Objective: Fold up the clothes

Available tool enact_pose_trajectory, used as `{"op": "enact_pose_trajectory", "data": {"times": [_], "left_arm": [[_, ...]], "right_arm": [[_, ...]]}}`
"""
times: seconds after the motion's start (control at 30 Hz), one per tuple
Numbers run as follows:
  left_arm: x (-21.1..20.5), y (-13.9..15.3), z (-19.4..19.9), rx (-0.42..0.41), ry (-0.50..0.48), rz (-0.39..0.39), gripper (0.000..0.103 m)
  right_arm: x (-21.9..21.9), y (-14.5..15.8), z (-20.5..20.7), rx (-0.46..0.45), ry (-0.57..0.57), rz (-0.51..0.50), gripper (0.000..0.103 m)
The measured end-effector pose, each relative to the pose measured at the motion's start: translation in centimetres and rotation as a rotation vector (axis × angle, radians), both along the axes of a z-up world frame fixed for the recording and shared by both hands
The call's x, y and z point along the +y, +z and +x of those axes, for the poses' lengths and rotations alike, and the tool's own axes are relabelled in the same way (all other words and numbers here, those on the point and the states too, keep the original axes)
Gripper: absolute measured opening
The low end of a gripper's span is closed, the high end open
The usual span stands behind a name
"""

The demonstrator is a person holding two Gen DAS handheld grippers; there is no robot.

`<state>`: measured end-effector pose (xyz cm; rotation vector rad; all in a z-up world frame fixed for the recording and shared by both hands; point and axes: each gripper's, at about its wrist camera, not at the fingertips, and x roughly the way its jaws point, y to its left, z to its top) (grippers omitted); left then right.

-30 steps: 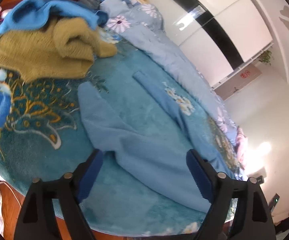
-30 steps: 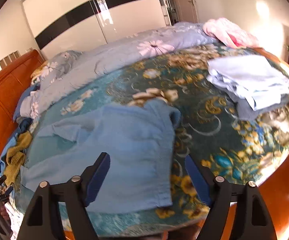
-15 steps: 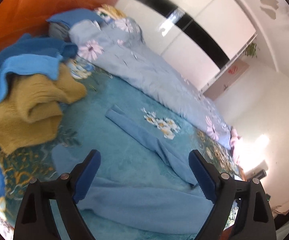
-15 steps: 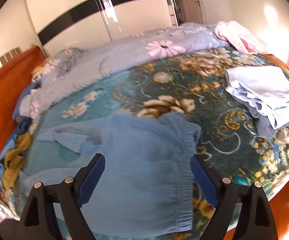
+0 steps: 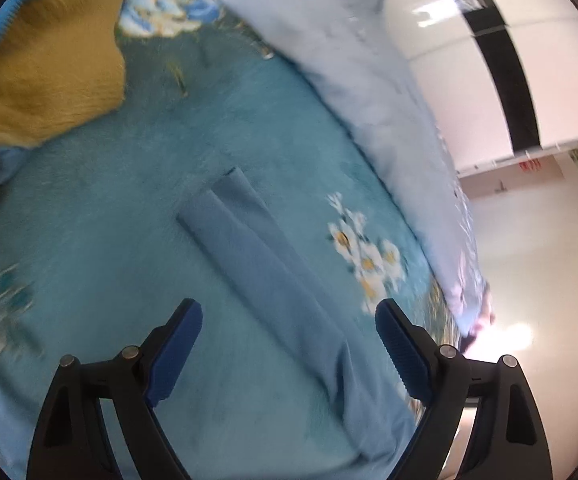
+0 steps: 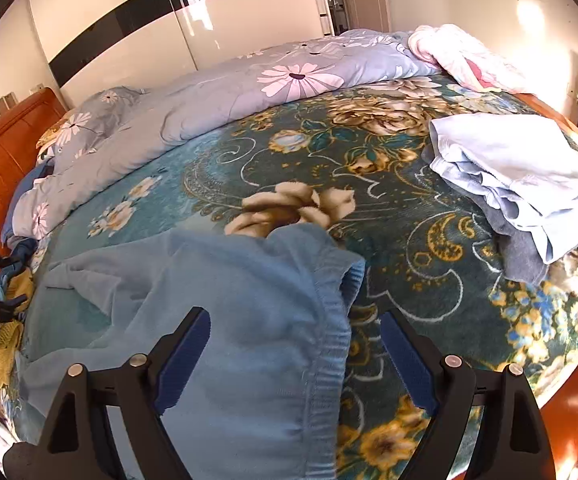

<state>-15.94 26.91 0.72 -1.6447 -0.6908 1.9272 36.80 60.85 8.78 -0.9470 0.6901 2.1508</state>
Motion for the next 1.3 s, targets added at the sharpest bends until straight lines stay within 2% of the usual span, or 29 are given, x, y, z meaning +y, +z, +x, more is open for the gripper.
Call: {"op": "enact_pose_trajectory", "data": {"times": [0.07,0.2,0.27,0.33,0.4,0.47,0.6,0.77,0.83,0.87,0.97,1.07,1.13,1.3], "left_arm": [[0.8,-1.3,-1.3,-0.034,0.021,-0.026,0.084],[1.6,-3.7,-3.2,-0.111,0.067,-0.081,0.06],[1.4,-4.3,-3.6,-0.132,0.092,-0.075,0.057],[1.3,-4.3,-3.7,-0.119,0.108,-0.067,0.049],[1.2,-4.2,-3.7,-0.091,0.118,-0.094,0.016],[1.1,-4.2,-3.3,-0.063,0.125,-0.098,0.009],[-0.5,-3.3,-1.6,-0.001,0.15,-0.002,0.005],[-5.8,-1.6,2.0,0.092,0.137,0.221,0.005],[-8.0,-1.8,3.4,0.13,0.127,0.179,0.005],[-9.0,-2.5,3.9,0.125,0.132,0.142,0.005],[-11.7,-5.1,4.8,0.063,0.168,0.108,0.005],[-13.1,-6.5,5.7,0.035,0.171,0.116,0.005],[-13.2,-6.4,5.9,0.046,0.159,0.115,0.005],[-13.2,-5.9,5.8,0.026,0.129,0.108,0.005]], "right_arm": [[0.4,-0.2,0.0,-0.003,-0.001,0.003,0.089],[1.1,-1.1,-0.2,-0.013,0.002,-0.008,0.089],[1.4,-1.6,-0.5,-0.033,0.008,-0.006,0.089],[1.8,-2.0,-0.9,-0.044,0.011,-0.01,0.089],[2.1,-2.4,-1.2,-0.045,0.012,-0.019,0.089],[2.2,-2.7,-1.4,-0.046,0.013,-0.027,0.089],[2.0,-2.8,-1.7,-0.043,0.021,-0.036,0.089],[1.5,-2.0,-1.2,-0.042,0.028,-0.02,0.089],[1.3,-1.9,-1.1,-0.044,0.03,-0.02,0.089],[1.2,-1.9,-1.1,-0.047,0.032,-0.023,0.089],[1.1,-2.1,-1.4,-0.058,0.039,-0.034,0.089],[1.0,-1.9,-1.8,-0.03,0.05,-0.055,0.089],[1.0,-1.9,-2.2,-0.019,0.058,-0.064,0.089],[0.9,-2.0,-4.0,-0.096,0.117,-0.024,0.089]]}}
